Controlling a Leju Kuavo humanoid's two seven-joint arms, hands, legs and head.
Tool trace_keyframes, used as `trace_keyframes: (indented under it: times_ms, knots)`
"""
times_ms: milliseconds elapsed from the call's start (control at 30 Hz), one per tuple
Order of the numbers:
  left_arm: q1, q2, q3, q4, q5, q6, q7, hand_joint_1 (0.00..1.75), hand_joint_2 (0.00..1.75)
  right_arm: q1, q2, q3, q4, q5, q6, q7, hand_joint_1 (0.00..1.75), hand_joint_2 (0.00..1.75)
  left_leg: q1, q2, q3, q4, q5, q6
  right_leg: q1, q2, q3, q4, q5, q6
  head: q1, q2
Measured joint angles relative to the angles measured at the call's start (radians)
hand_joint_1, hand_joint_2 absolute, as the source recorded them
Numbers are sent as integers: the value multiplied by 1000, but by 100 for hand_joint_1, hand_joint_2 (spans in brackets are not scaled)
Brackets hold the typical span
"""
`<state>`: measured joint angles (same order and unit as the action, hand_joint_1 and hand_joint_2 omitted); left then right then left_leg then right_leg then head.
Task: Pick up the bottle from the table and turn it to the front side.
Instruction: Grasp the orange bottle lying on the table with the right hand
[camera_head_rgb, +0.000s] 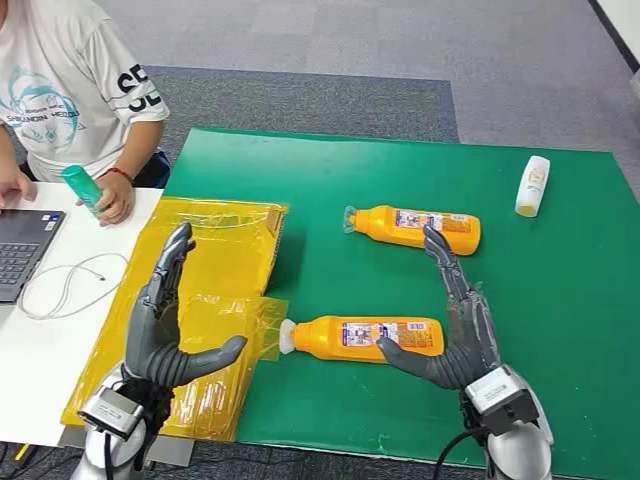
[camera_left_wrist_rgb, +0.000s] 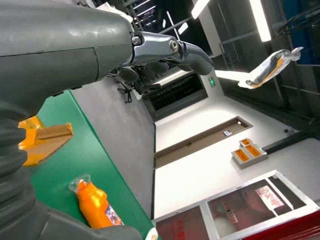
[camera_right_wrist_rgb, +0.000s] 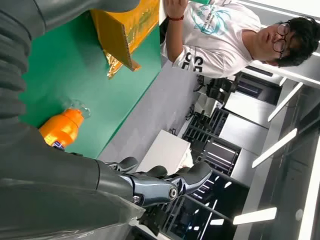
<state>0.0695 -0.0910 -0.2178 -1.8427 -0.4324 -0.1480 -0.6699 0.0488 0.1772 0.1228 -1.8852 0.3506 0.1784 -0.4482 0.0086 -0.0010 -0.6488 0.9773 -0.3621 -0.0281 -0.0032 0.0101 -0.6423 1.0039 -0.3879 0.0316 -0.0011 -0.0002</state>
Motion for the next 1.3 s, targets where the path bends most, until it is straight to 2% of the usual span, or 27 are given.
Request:
trace_keyframes:
  times_ms: [133,400,600,833,1300]
  knots:
    - [-2,3,0,7,10,-2,-1,0,175,-15,-37,26,22,65,15,45,0,175,0,0,0,0,0,0,0,0,0,0,0,0,0,0]
    - [-24,15,8,50,31,-7,-20,0,175,-93,-222,169,202,197,21,113,0,175,0,0,0,0,1,1,0,0,1,0,1,1,0,0]
    - [-43,18,9,82,36,-13,-21,0,175,-148,-305,275,320,287,-7,167,0,175,0,0,0,0,1,1,0,0,1,0,1,1,0,0]
    - [-48,19,9,98,41,-20,-21,0,175,-187,-353,348,365,342,-57,208,0,175,0,0,0,0,1,1,0,0,1,0,1,1,0,0]
    - [-38,22,10,103,44,-22,-23,0,175,-231,-410,379,323,376,-70,237,0,175,0,0,0,0,1,1,0,0,1,0,1,1,0,0]
